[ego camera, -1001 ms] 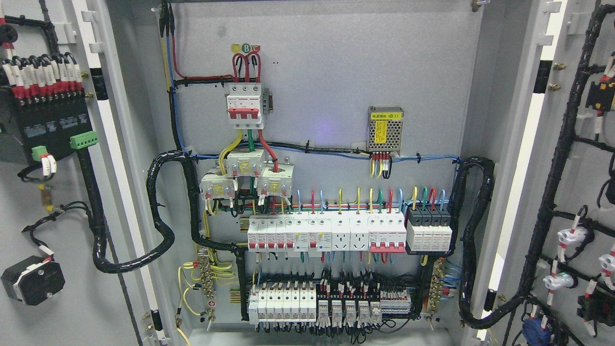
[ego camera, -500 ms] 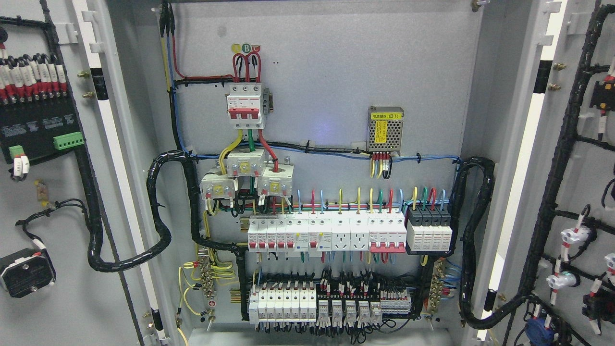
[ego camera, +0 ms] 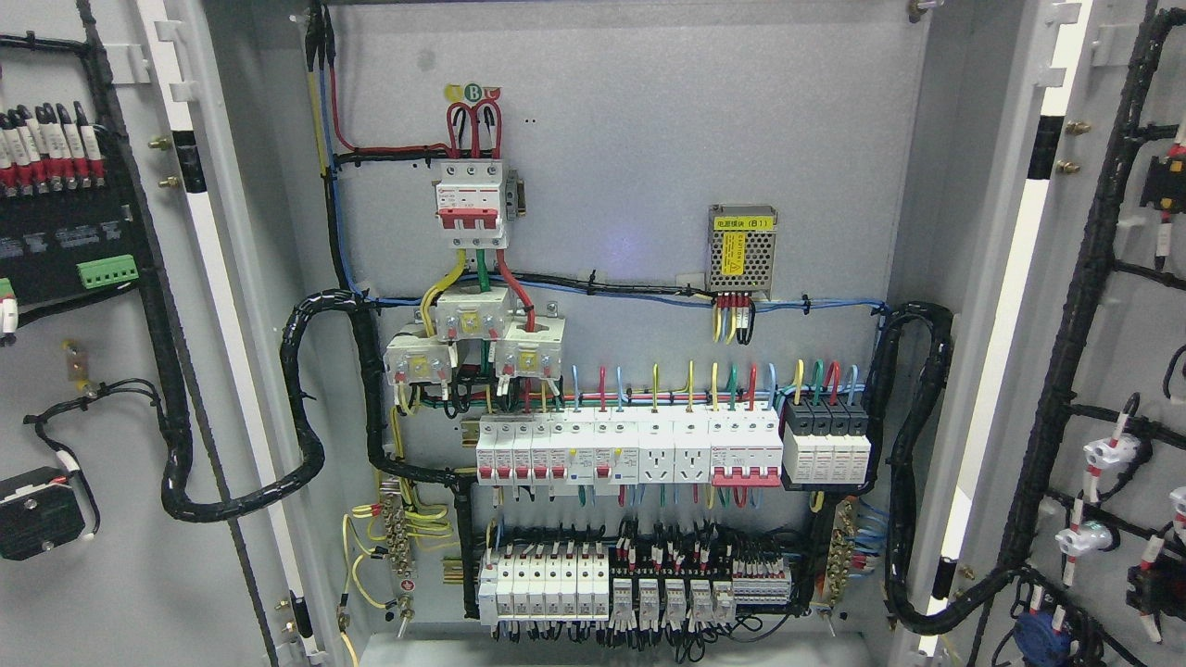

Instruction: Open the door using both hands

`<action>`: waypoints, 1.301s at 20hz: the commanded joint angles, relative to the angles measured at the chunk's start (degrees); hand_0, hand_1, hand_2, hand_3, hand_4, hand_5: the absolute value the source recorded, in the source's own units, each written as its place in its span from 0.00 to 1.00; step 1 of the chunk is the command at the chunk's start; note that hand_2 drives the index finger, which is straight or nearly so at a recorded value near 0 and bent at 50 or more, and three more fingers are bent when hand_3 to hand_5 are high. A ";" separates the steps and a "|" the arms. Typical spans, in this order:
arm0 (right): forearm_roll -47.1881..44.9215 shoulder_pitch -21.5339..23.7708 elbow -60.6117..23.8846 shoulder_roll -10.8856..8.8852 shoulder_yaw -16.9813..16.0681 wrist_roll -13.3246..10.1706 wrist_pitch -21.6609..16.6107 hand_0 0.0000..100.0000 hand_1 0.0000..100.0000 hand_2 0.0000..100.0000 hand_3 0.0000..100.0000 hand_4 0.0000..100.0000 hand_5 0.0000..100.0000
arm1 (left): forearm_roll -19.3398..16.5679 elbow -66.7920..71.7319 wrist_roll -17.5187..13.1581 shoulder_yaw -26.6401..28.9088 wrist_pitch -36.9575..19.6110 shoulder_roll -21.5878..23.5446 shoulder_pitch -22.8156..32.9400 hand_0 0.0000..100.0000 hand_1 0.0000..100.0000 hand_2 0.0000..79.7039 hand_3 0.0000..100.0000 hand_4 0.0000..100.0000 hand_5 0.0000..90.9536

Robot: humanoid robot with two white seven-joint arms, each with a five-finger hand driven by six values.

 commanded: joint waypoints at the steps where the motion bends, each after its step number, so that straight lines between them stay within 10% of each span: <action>1: -0.24 0.27 0.35 0.48 -0.80 0.08 -0.03 0.38 0.00 0.00 0.00 0.00 0.00 | 0.02 10.13 0.14 1.58 -13.83 3.77 -2.24 0.00 0.00 0.00 0.00 0.00 0.00; 26: -0.42 -1.14 -2.73 -1.45 6.93 0.34 -0.12 0.38 0.00 0.00 0.00 0.00 0.00 | 0.02 5.75 0.14 0.97 -13.92 3.60 -1.89 0.00 0.00 0.00 0.00 0.00 0.00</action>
